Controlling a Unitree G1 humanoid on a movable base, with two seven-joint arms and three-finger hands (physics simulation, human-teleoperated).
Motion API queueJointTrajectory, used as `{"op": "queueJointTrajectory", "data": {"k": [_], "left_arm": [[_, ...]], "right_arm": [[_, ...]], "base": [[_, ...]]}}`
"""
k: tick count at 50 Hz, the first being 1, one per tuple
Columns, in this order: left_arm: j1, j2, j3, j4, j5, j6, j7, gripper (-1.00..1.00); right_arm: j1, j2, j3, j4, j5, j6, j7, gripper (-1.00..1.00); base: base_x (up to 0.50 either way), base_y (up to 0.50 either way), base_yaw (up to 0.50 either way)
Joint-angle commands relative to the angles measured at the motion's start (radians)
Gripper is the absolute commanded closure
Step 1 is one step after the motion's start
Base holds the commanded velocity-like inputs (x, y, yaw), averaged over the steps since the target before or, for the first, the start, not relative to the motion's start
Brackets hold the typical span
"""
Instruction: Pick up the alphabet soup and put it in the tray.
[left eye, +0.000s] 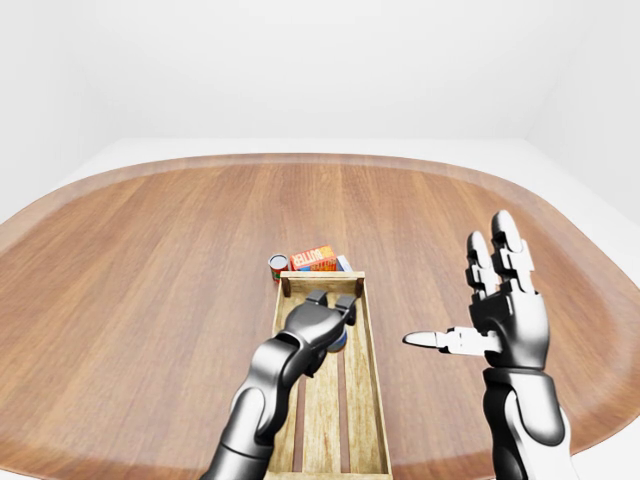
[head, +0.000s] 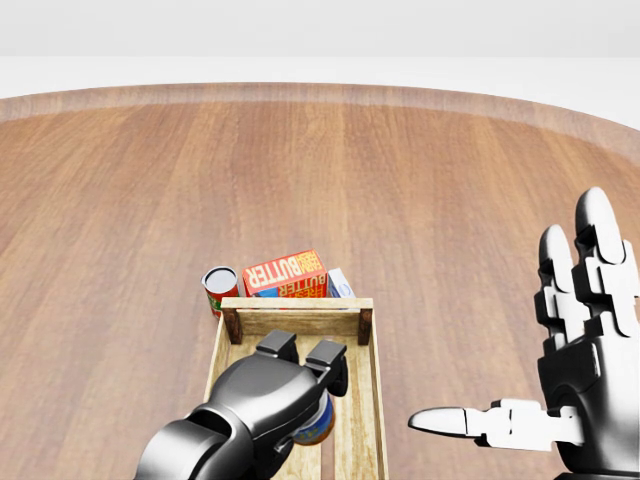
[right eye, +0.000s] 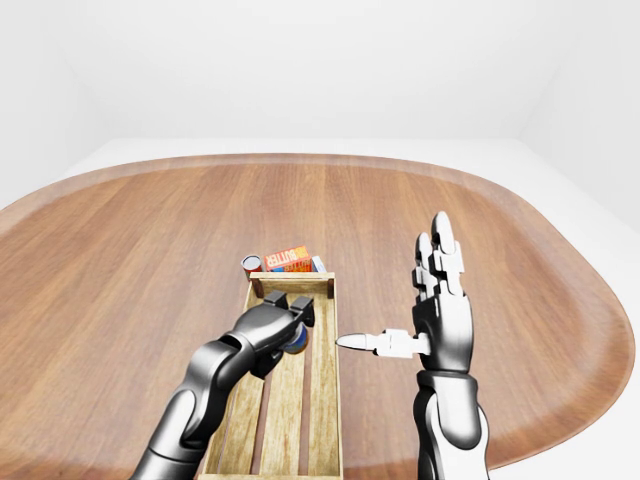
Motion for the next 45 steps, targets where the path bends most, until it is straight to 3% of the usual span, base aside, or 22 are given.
{"op": "queueJointTrajectory", "data": {"k": [1, 13, 17, 18, 33, 41, 43, 45], "left_arm": [[-0.019, -0.013, 0.002, 0.025, 0.002, -0.006, 0.0, 1.0], [-0.054, -0.01, 0.014, 0.115, 0.002, -0.006, 0.0, 1.0], [-0.082, -0.009, 0.024, 0.173, 0.016, -0.006, 0.0, 0.18], [-0.098, -0.001, 0.027, 0.195, 0.021, -0.006, 0.0, -1.0], [-0.105, 0.004, 0.052, 0.147, 0.008, -0.006, 0.0, -1.0], [-0.13, -0.014, 0.073, 0.01, -0.055, -0.006, 0.0, -1.0], [-0.151, -0.017, 0.083, -0.033, -0.075, 0.021, 0.0, -1.0], [-0.161, -0.013, 0.086, -0.063, -0.09, 0.03, 0.0, -1.0]], "right_arm": [[0.001, 0.0, 0.002, -0.014, -0.004, 0.0, -0.002, -1.0], [0.003, 0.001, 0.008, -0.022, -0.01, 0.0, -0.005, -1.0], [0.002, 0.001, 0.011, -0.023, -0.012, 0.0, -0.006, -1.0], [0.004, 0.001, 0.011, -0.024, -0.012, 0.0, -0.006, -1.0], [0.005, 0.001, 0.017, -0.023, -0.013, 0.0, -0.01, -1.0], [0.003, -0.002, 0.035, -0.009, -0.017, 0.0, -0.016, -1.0], [0.001, -0.003, 0.032, -0.008, -0.016, 0.0, -0.017, -1.0], [-0.001, -0.003, 0.032, -0.008, -0.016, 0.0, -0.017, -1.0]], "base": [[0.0, 0.0, 0.0], [0.0, 0.0, 0.0], [0.0, 0.0, 0.0], [0.0, 0.0, 0.0], [0.0, 0.0, 0.0], [0.0, 0.0, 0.0], [0.0, 0.0, 0.0], [0.0, 0.0, 0.0]]}}
